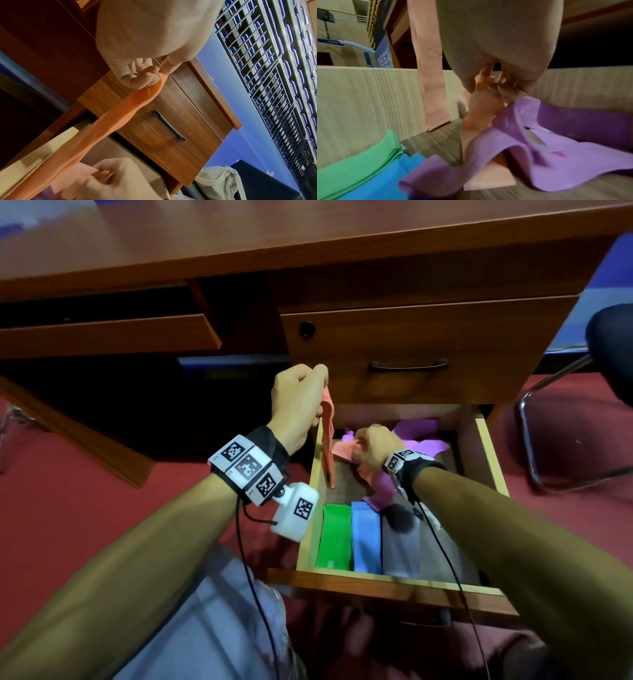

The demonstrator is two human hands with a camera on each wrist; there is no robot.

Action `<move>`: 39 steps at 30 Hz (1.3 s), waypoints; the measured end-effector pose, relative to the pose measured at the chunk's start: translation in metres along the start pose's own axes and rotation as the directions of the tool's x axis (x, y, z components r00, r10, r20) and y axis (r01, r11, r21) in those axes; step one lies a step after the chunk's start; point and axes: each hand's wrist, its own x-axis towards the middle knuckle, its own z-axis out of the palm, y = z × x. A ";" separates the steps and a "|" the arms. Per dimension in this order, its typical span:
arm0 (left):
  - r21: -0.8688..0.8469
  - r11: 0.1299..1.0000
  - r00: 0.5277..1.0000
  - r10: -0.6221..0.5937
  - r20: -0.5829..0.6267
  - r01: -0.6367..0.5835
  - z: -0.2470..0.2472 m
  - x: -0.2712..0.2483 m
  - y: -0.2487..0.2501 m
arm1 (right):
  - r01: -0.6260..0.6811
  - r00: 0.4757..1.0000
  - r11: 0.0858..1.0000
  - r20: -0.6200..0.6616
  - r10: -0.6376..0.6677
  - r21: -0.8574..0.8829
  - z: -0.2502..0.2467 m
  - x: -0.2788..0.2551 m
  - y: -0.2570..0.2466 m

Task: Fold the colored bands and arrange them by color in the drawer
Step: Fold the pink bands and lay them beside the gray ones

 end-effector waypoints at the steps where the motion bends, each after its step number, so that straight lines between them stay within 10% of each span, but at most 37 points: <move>1: 0.005 1.000 1.000 0.000 -0.003 0.000 0.000 0.000 0.000 | 0.028 0.999 1.000 -0.030 -0.027 0.010 -0.007 -0.005 0.004; 9: 0.057 0.998 0.999 -0.017 0.028 0.016 0.013 -0.011 0.004 | 0.154 0.971 0.983 -0.199 -0.132 0.099 -0.076 -0.082 0.036; 13: 0.103 0.995 0.997 -0.013 0.079 0.005 0.022 -0.019 0.003 | 0.049 0.974 0.953 -0.227 0.021 0.298 -0.089 -0.117 0.047; 23: 0.166 0.985 0.993 0.024 0.120 -0.044 0.040 -0.025 -0.005 | -0.239 0.936 0.956 0.221 0.274 -0.172 -0.078 -0.135 0.083; 30: 0.178 0.983 0.990 0.011 0.143 -0.037 0.039 -0.018 -0.010 | -0.151 0.958 0.975 0.220 0.185 -0.162 -0.062 -0.115 0.064; 39: 0.186 0.982 0.987 -0.003 0.162 -0.027 0.033 -0.016 -0.013 | -0.332 0.872 0.913 0.290 0.393 -0.238 -0.037 -0.115 0.062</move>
